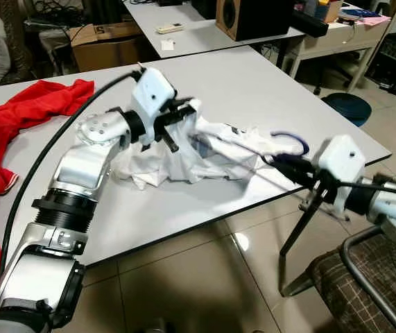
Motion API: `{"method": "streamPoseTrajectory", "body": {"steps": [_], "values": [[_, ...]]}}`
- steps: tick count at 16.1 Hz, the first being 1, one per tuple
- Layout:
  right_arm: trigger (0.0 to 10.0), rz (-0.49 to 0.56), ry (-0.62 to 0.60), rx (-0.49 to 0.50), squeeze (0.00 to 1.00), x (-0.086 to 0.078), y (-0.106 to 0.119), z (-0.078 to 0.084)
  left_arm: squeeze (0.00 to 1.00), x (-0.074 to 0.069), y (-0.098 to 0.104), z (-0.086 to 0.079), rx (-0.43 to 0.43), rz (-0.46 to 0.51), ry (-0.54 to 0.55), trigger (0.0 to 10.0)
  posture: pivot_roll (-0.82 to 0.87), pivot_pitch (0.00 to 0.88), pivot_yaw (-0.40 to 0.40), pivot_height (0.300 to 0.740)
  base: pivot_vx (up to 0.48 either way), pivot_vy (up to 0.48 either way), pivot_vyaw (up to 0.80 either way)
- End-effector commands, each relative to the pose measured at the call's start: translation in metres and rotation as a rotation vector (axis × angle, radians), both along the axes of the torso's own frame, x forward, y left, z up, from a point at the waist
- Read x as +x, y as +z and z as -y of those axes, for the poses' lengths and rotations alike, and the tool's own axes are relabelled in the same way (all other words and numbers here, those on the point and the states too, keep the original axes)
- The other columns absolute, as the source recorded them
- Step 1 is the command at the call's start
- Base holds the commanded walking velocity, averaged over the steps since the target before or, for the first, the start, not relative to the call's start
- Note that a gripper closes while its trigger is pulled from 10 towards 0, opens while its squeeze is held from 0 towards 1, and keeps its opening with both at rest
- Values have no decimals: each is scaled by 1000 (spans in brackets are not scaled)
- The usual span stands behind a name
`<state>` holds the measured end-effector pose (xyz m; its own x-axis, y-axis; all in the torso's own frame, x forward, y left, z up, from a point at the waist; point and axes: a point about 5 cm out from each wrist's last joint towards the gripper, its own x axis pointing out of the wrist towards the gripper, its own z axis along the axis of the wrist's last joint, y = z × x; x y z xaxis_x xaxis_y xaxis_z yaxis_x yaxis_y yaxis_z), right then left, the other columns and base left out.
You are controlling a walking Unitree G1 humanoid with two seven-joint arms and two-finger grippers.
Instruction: Hang hanger
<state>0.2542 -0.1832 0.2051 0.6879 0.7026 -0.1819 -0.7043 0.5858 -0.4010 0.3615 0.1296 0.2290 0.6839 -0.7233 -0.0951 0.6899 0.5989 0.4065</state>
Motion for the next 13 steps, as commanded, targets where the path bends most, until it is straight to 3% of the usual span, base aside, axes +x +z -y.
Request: {"method": "streamPoseTrajectory", "body": {"steps": [1, 5, 7, 8, 9, 11, 13], "values": [[10000, 17, 52, 12, 0, -4, 7, -3, 0, 4, 7, 0, 20, 18, 29, 0, -46, 0, 15, 740, 0, 0, 0], [10000, -15, 24, -43, 0, -2, -6, -3, 0, 6, 13, 3, -20, 1, 43, 0, -47, 0, 19, 740, 0, 0, 0], [10000, -54, -4, -124, 0, -2, -15, 2, 0, 11, 7, -4, 40, 6, 99, 0, -49, 0, 22, 740, 0, 0, 0], [10000, -51, -98, -186, 0, 4, -22, 13, 0, 10, 10, -5, 19, 4, 86, 0, -50, 0, 25, 740, 0, 0, 0], [10000, -9, -289, -197, 0, 19, -21, 33, 0, 5, 17, -4, -20, -2, 29, 0, -45, 0, 28, 740, 0, 0, 0], [10000, 22, -362, -143, 0, 25, -13, 40, 0, 5, 17, -6, -6, -6, 23, 0, -43, 0, 28, 740, 0, 0, 0], [10000, 22, -277, -86, 0, 20, -8, 34, 0, 7, 15, -10, 5, -5, 62, 0, -40, 0, 29, 740, 0, 0, 0]]}}
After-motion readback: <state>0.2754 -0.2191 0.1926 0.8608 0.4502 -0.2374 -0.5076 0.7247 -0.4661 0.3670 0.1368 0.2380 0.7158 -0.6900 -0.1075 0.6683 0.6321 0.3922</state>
